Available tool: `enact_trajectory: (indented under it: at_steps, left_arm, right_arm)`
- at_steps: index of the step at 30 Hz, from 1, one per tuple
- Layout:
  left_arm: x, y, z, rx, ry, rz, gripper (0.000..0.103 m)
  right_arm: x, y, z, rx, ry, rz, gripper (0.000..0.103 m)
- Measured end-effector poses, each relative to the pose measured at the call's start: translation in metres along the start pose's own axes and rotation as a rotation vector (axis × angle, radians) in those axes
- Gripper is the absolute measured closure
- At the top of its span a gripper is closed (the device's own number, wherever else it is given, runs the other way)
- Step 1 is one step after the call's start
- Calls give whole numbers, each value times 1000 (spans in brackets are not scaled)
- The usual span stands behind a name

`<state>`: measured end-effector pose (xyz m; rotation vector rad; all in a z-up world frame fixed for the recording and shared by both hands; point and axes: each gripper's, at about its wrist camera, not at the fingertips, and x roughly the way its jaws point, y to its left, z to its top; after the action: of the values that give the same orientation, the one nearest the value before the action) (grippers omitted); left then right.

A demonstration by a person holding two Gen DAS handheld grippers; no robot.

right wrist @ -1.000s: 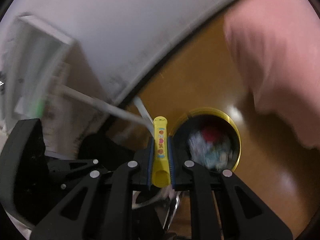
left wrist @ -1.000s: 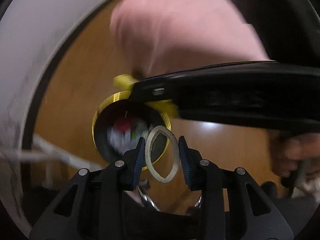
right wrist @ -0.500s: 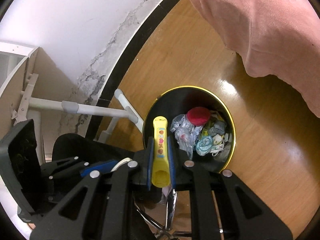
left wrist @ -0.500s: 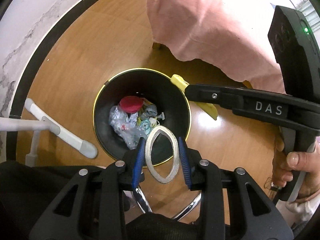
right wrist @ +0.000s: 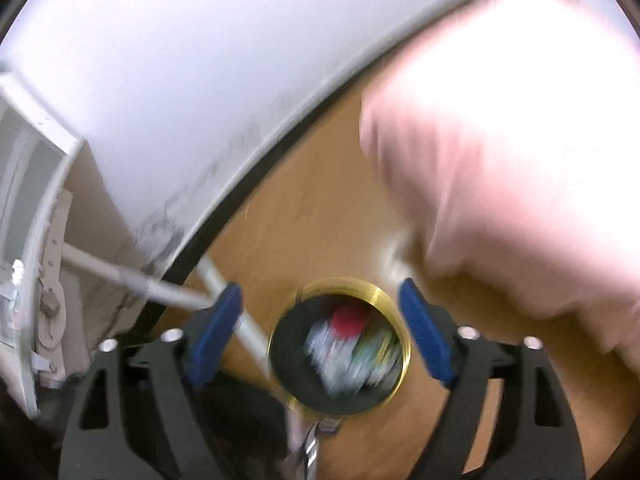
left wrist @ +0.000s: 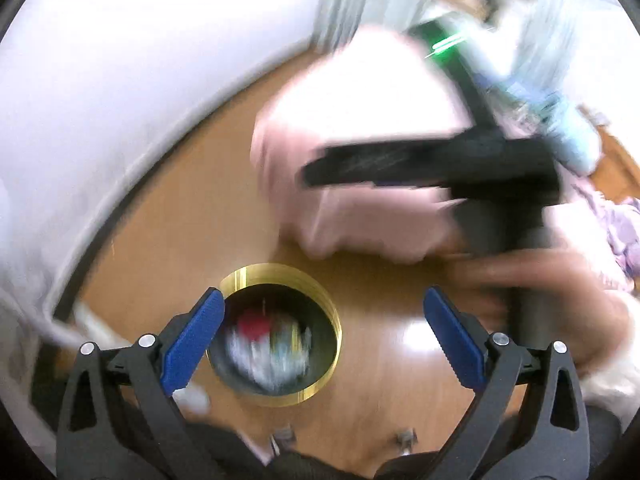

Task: Collect trash
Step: 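Open both tools over the bin and swing back to the desk, then grasp the teal cigarette pack with the right tool while the left tool grasps the white-green pack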

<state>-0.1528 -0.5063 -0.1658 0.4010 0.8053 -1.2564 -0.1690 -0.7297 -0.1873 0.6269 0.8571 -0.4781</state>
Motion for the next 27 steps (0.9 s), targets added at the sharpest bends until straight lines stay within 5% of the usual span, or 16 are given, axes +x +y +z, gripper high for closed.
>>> enact_trajectory:
  at_steps: [4, 8, 12, 16, 21, 27]
  left_arm:
    - [-124, -11, 19, 90, -296, 28, 6]
    - [-212, 26, 13, 53, -412, 219, 6]
    - [-268, 100, -27, -95, -383, 510, 6]
    - [-318, 193, -103, -373, -296, 731, 6]
    - [-380, 287, -201, -755, -270, 846, 6]
    - [-423, 347, -251, -915, -274, 891, 6]
  right_arm:
    - [-78, 68, 30, -118, -297, -31, 6]
    - [-111, 157, 37, -259, -400, 46, 6]
    - [-98, 251, 15, -478, -316, 194, 6]
    - [-68, 324, -22, -658, -201, 299, 6]
    - [-46, 391, -48, -741, -109, 371, 6]
    - [-22, 487, -57, -900, 9, 485, 6]
